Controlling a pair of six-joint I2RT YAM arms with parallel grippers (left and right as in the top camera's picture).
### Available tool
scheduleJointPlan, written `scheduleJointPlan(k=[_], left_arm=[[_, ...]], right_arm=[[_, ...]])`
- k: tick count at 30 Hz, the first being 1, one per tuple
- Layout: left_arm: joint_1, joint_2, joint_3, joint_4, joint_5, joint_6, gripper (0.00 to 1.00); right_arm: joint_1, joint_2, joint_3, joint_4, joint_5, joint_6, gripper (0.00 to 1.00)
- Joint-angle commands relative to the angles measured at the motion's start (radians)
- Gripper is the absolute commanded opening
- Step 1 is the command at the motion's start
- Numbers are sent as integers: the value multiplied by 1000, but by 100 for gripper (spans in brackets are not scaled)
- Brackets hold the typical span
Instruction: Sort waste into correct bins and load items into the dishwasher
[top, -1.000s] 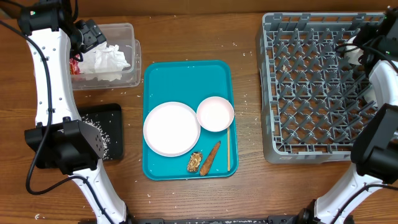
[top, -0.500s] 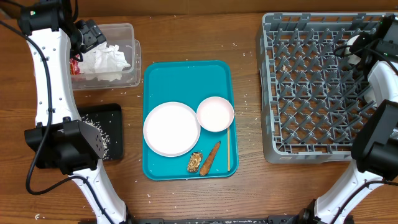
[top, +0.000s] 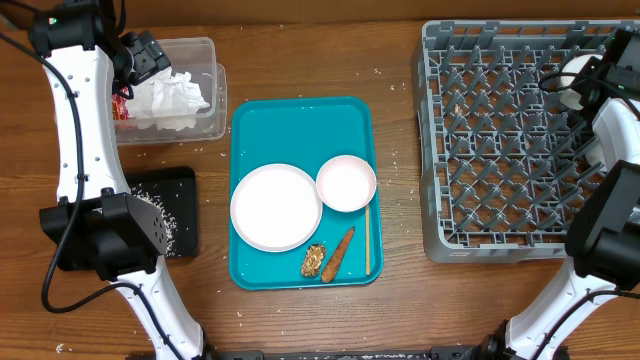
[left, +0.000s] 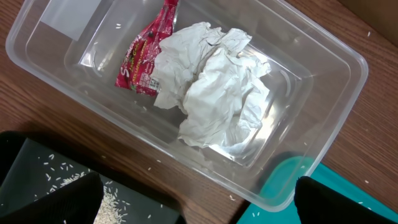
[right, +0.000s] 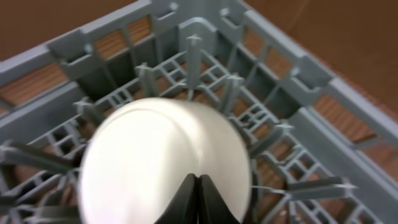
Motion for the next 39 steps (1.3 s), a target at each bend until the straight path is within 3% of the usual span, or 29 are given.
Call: scheduleJointPlan(k=[1,10,17,27,39], left_arm=[[-5,-28,-3,1,4,-13,100],[-5,-28,-3,1,4,-13,100],[-5,-28,-3,1,4,-13,100],[-5,-28,-3,1,4,-13,100],[-5,-28,-3,1,4,-13,100]], right_arm=[[-9,-10,9,2,130,-37,4],[-9,-74,9,-4,183,-67,4],[0,-95,9,39,-235,-66,4],[-27,14,9,61,-229,-67,5],[-71,16,9,72,-165,-66,4]])
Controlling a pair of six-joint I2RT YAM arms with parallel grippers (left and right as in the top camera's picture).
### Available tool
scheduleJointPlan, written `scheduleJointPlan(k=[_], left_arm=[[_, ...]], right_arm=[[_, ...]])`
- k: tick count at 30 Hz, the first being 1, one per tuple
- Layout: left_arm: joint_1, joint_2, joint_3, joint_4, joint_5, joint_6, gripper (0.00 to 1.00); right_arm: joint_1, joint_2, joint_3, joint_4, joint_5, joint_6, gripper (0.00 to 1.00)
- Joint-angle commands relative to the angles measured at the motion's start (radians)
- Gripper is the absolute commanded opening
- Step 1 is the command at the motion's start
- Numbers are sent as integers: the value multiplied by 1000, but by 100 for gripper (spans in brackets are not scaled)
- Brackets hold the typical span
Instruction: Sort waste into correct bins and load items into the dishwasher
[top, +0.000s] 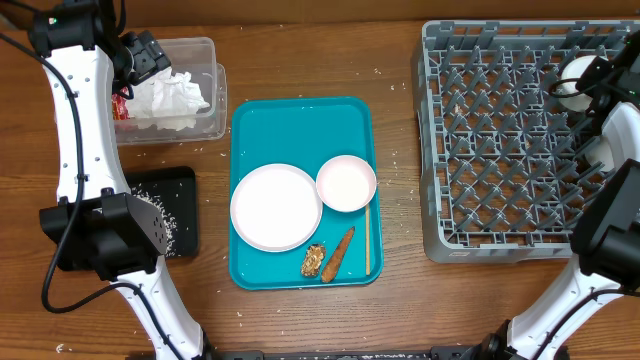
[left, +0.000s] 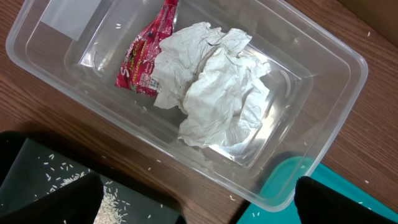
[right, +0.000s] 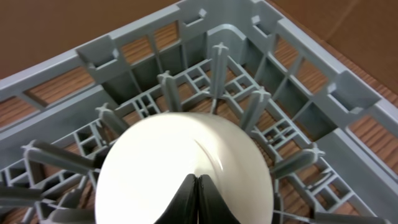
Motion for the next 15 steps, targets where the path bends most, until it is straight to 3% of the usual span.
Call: scheduleJointPlan(k=[1,15], left_arm=[[-5,-28,-3,1,4,-13,100],[-5,-28,-3,1,4,-13,100]], right_arm=[[-24,-4,9,4,18,-3,4],[-38,-42,9,-11,66,4,4]])
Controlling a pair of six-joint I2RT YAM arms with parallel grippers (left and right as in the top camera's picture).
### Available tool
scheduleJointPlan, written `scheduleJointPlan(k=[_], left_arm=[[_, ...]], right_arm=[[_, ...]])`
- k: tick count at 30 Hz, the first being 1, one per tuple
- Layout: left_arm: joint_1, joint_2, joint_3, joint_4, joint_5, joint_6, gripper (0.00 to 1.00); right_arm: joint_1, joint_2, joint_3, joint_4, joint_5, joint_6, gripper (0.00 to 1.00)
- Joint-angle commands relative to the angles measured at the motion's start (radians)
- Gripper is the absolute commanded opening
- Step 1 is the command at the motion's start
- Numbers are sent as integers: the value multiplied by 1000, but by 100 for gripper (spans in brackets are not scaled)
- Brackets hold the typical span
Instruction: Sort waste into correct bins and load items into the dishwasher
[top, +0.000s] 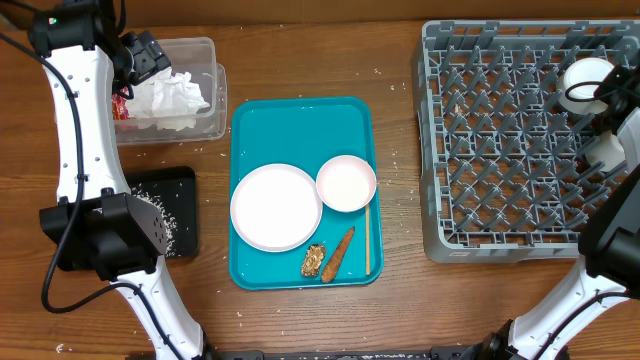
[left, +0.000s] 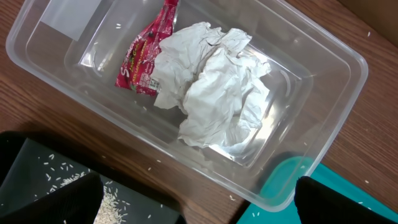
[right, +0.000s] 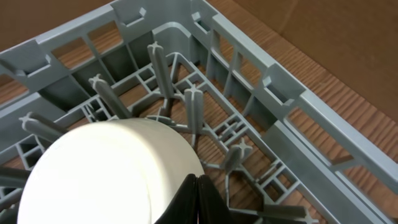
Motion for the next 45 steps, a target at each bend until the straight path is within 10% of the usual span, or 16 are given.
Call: scheduleJointPlan(k=[1,45], left_arm=[[-5,-28,-3,1,4,-13,100],[-5,-28,-3,1,4,-13,100]], right_arm=[[24,-52,9,13,22,3,4],[-19,29,8,-32,-68,3,4]])
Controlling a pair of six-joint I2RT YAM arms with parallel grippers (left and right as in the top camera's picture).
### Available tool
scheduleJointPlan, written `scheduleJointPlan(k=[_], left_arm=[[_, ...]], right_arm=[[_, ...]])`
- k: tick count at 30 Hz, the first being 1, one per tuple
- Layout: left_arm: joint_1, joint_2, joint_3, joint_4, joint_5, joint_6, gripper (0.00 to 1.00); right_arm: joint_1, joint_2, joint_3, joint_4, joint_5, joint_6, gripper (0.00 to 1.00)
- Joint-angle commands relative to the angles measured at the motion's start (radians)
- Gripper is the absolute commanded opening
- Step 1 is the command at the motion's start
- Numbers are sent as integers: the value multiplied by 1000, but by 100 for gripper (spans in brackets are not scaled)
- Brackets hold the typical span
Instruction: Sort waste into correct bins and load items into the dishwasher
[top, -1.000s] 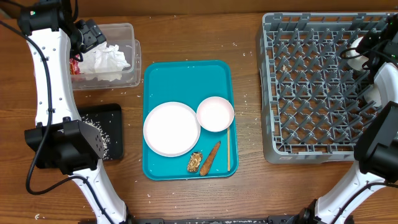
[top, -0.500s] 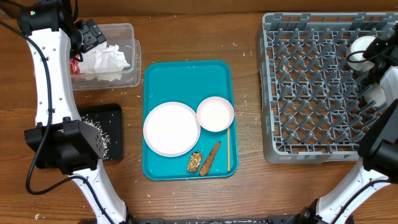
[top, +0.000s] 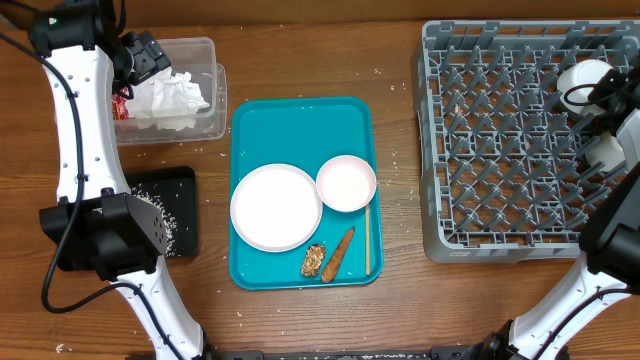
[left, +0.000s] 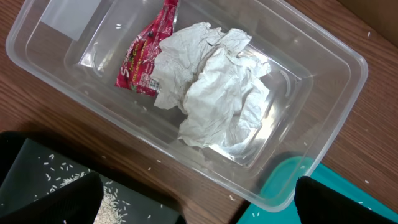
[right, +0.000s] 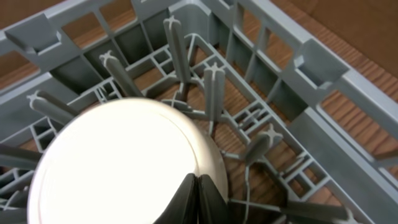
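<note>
My right gripper (right: 198, 190) is shut on a white cup (right: 124, 162) among the pegs in the far right corner of the grey dish rack (top: 500, 150); overhead, the cup (top: 583, 78) sits near the rack's right wall. My left gripper (left: 199, 202) hangs open and empty over the clear waste bin (left: 323, 81), which holds crumpled tissue (left: 217, 93) and a red wrapper (left: 146, 53). The teal tray (top: 300, 125) carries a white plate (top: 276, 207), a white bowl (top: 346, 183), a chopstick (top: 367, 240) and food scraps (top: 330, 258).
A black bin (top: 172, 215) with spilled rice sits left of the tray, below the clear bin. The rack's upright pegs (right: 211, 87) crowd close round the cup. Rice grains dot the wooden table (top: 400, 60). Both arms stand along the table's side edges.
The cup in my right gripper has tipped a little, so more of its round face shows, and it sits slightly lower among the pegs. The left arm has not moved.
My right gripper held the white cup over the rack's far right part at the oldest moment. Then it was closer to the corner, then down among the corner pegs, where it stays now. My left gripper stayed open over the clear bin throughout.
</note>
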Motion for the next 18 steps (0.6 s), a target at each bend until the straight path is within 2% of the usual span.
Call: scheduleJointPlan(k=[1,5,7,10,13,14,15,16,18], left_arm=[[-5,-28,-3,1,4,-13,100],[-5,-28,-3,1,4,-13,100],[-5,-28,-3,1,4,-13,100],[-5,-28,-3,1,4,-13,100],[-5,-28,-3,1,4,-13,100],[-5,-28,-3,1,4,-13,100],[-5,-28,-3,1,4,-13,100],[-5,-28,-3,1,4,-13,100],[-5,-28,-3,1,4,-13,100]], right_arm=[[-5,-8,8,-27,19,2,4],[19,-90,8,-25,17,9,5],[50,-185,9,-4,17,9,17],[90,-295,9,6,17,9,43],[148,-415,9,-28,-15,9,75],[168,-452,9,-53,-52,9,88],[192,-489,9,-87,-109,8,96],[216,-526,9,-125,-183,8,100],[276,-597,9,-230,-398,8,100]])
